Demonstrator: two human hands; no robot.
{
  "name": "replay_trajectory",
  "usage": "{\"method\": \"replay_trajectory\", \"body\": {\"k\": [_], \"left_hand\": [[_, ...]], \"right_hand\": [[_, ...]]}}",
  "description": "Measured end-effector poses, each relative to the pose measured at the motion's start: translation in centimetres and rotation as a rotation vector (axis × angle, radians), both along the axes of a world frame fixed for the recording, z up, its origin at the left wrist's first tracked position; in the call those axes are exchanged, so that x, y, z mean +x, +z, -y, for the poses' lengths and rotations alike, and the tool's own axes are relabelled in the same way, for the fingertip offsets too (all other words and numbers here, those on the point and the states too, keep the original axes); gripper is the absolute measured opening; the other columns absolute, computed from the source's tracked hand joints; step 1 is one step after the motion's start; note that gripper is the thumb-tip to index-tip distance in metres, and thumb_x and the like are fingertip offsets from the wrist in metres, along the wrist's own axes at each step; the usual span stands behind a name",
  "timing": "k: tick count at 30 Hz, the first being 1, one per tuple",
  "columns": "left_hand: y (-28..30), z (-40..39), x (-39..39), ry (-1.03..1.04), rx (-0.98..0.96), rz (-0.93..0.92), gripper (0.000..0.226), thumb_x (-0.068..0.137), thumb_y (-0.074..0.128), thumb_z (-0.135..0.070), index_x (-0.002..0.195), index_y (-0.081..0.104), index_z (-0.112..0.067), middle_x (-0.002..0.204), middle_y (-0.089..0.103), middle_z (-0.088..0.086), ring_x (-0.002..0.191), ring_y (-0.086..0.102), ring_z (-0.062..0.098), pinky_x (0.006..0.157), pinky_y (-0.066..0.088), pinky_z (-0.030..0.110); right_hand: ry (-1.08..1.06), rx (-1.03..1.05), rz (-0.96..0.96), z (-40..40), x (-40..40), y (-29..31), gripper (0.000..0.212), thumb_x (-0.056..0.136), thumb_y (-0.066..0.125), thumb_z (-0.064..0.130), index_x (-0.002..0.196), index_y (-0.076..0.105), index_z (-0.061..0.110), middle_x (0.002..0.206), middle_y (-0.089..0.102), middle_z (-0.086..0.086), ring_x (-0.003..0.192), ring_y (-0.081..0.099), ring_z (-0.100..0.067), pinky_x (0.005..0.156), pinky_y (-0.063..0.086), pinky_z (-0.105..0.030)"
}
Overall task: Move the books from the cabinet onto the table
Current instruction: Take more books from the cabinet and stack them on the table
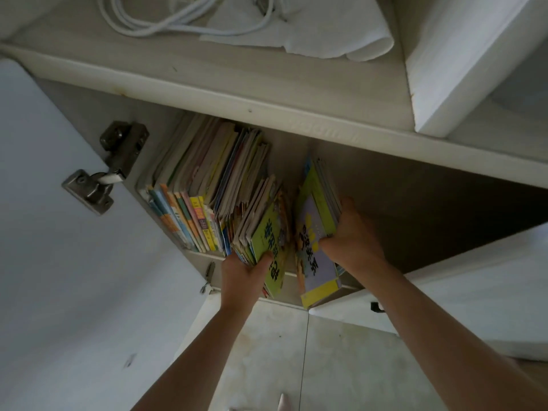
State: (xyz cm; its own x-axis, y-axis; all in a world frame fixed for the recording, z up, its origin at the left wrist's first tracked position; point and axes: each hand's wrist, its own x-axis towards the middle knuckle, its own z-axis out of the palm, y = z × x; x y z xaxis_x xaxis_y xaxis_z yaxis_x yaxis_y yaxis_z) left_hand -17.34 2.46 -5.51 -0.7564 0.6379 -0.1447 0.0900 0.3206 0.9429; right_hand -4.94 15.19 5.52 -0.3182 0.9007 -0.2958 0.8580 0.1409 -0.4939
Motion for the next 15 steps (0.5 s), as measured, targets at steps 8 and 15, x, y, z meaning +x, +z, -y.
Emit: {"method": "replay_trajectory", "body": {"k": [8,15], "left_hand": [[6.1,4.5,1.3,-0.011,0.063,0.116,0.035,0.067,0.069,-0.024,0.099,0.073,-0.013,0.09,0.074,-0.006,0.084,0.071,0.009,0.066,0.057,0.021],[12.0,9.6,1.9,0.04,0.113,0.309,0.025,0.066,0.071,-0.015,0.089,0.072,-0.026,0.084,0.076,-0.01,0.082,0.072,0.011,0.065,0.057,0.025]], "right_hand": [[-0.044,-0.107,0.085,3.6,3.9,3.7,0.053,0.071,0.077,0.016,0.115,0.048,0.018,0.088,0.056,0.0,0.079,0.054,-0.022,0.067,0.046,-0.028],[-0.181,-0.223,-0.015,8.4,7.9,9.4,0.055,0.063,0.084,0.019,0.106,0.05,0.018,0.099,0.062,-0.006,0.098,0.059,-0.03,0.084,0.054,-0.043]]}}
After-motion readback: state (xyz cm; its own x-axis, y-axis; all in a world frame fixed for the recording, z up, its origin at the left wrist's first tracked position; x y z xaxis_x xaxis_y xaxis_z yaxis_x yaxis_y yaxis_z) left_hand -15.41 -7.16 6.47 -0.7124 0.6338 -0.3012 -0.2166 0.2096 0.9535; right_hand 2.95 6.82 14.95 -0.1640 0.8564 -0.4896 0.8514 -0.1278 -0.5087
